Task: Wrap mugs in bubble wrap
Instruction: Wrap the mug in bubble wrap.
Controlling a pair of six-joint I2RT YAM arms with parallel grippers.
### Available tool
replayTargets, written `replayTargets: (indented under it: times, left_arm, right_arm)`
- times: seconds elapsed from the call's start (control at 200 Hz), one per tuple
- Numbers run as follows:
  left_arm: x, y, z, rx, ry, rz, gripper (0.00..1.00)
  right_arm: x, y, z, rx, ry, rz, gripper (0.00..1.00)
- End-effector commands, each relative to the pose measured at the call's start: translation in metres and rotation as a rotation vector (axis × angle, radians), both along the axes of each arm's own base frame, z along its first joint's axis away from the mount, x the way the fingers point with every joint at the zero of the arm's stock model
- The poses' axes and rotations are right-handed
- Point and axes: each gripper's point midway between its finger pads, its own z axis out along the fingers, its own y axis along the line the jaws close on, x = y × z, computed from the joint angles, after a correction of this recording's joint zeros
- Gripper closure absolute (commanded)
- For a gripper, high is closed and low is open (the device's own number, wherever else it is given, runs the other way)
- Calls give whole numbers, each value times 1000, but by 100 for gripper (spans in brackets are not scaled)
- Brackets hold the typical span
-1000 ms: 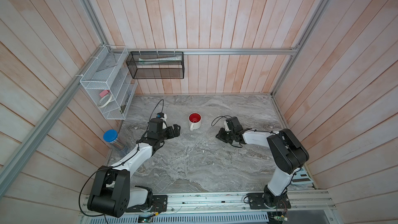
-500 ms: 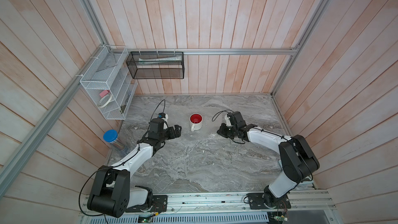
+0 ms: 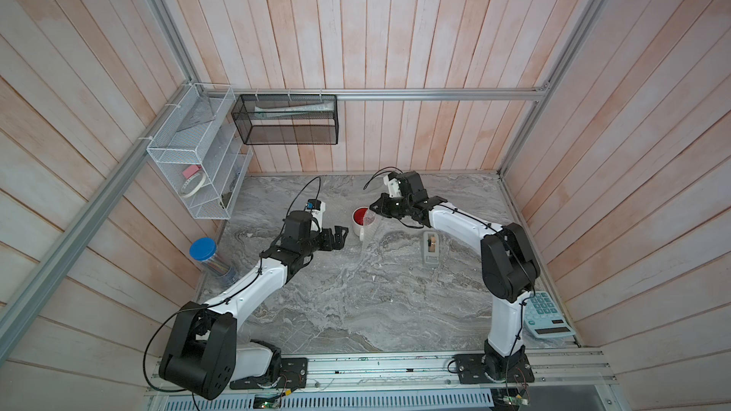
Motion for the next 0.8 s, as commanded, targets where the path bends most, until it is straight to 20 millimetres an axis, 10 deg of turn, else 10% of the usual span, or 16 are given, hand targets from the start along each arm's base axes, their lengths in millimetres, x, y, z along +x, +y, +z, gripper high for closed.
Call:
replayTargets:
  times: [0.0, 0.27, 0.795]
  left_arm:
    - [9, -25, 10, -2, -48, -122, 0]
    - [28, -55, -6, 15, -25, -203, 0]
    - [89, -54, -30, 90, -21, -58, 0]
  right_arm:
    - [3, 15, 5, 24, -10, 45, 100]
    - [7, 22, -1, 43, 13, 56, 100]
    - [1, 25, -10, 51, 40, 78, 100]
